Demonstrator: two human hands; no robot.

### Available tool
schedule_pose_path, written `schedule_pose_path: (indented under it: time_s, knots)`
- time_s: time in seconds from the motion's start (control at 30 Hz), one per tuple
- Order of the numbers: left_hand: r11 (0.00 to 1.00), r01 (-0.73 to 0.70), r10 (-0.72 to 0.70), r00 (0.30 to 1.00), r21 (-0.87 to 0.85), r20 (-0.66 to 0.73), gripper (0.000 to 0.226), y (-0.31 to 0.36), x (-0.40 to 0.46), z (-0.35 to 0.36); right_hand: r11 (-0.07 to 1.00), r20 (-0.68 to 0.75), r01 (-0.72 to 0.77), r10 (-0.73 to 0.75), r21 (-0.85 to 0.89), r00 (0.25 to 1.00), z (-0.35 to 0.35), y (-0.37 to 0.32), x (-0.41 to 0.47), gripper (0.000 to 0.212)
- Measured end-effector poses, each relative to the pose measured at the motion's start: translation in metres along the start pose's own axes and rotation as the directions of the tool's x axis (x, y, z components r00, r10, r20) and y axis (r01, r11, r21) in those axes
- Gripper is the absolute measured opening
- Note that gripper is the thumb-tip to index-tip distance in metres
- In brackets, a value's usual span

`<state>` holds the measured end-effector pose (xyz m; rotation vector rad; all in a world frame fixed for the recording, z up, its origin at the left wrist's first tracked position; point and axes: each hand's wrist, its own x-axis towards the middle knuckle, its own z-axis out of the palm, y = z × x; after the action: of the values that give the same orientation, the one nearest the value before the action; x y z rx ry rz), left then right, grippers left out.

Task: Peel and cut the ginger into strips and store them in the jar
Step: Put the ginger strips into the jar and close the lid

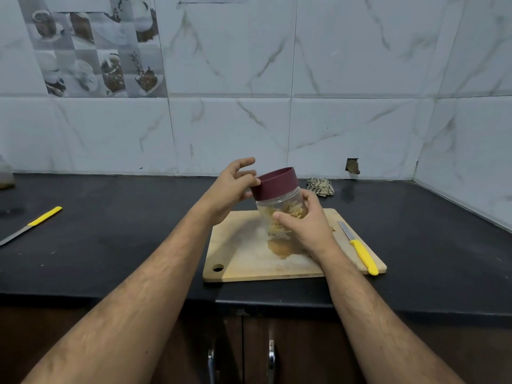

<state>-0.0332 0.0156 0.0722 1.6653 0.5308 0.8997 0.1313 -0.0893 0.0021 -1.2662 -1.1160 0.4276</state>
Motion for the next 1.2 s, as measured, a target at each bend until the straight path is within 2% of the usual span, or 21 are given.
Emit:
schedule_pose_path:
  time_s: [0.03,0.1,0.17,0.3,0.37,0.5,0.57,0.63,0.73,0.87,1.03,1.1,1.2]
  knots:
    - [0.999,0.004,-0.004,1.000,0.038,-0.014,0.046,0.003,-0.001,0.004,1.000,-0.009,0.012,-0.012,-0.024,1.000,0.001,0.001,-0.001,0.075]
    - [0.988,0.020,-0.013,0.999,0.150,-0.044,0.062,0.009,-0.001,0.011,0.998,-0.006,0.031,-0.031,-0.061,0.999,0.003,0.002,-0.001,0.078]
    - [0.972,0.030,-0.018,0.998,0.233,-0.053,0.066,0.015,-0.003,0.015,0.997,0.007,0.026,-0.025,-0.071,1.000,0.001,0.002,-0.001,0.077]
    - [0.987,0.044,-0.059,0.994,0.151,0.092,0.075,0.018,0.000,0.003,0.997,0.122,-0.023,0.014,0.075,0.992,-0.006,-0.002,-0.002,0.054]
    - [0.996,0.050,-0.061,0.987,0.076,0.151,0.077,0.015,-0.001,-0.004,0.995,0.132,-0.034,0.023,0.088,0.991,-0.006,-0.001,-0.002,0.052]
    - [0.981,0.064,-0.092,0.985,0.181,0.149,0.089,0.010,-0.004,-0.001,0.999,0.070,-0.040,0.038,0.030,0.997,0.002,0.003,-0.001,0.071]
    - [0.970,0.077,-0.094,0.994,0.230,0.063,0.095,0.009,-0.003,0.010,0.999,0.032,0.001,0.001,-0.053,0.999,0.004,0.004,-0.001,0.080]
    - [0.957,0.086,-0.074,0.996,0.277,-0.054,0.092,0.009,0.000,0.019,0.990,0.021,0.045,-0.042,-0.136,0.999,0.006,0.003,-0.003,0.083]
    - [0.946,0.084,-0.053,0.993,0.313,-0.108,0.082,0.004,0.004,0.028,0.990,0.045,0.048,-0.043,-0.131,0.998,0.005,0.002,-0.003,0.082]
    - [0.953,0.068,-0.057,0.997,0.297,-0.044,0.067,0.007,0.003,0.028,0.998,0.083,0.017,-0.013,-0.052,0.996,0.000,0.003,-0.001,0.074]
    - [0.980,0.071,-0.103,0.981,0.187,0.167,0.070,0.018,0.005,0.008,0.999,0.125,-0.027,0.022,0.040,0.992,0.000,0.000,-0.002,0.055]
    - [0.981,0.070,-0.101,0.980,0.180,0.169,0.077,0.018,0.007,0.005,0.999,0.136,-0.028,0.022,0.041,0.990,0.001,0.000,-0.003,0.053]
    - [0.978,0.034,-0.050,0.996,0.206,0.072,0.061,0.014,0.004,0.015,0.999,0.074,-0.002,0.006,-0.046,0.997,0.007,0.003,-0.002,0.062]
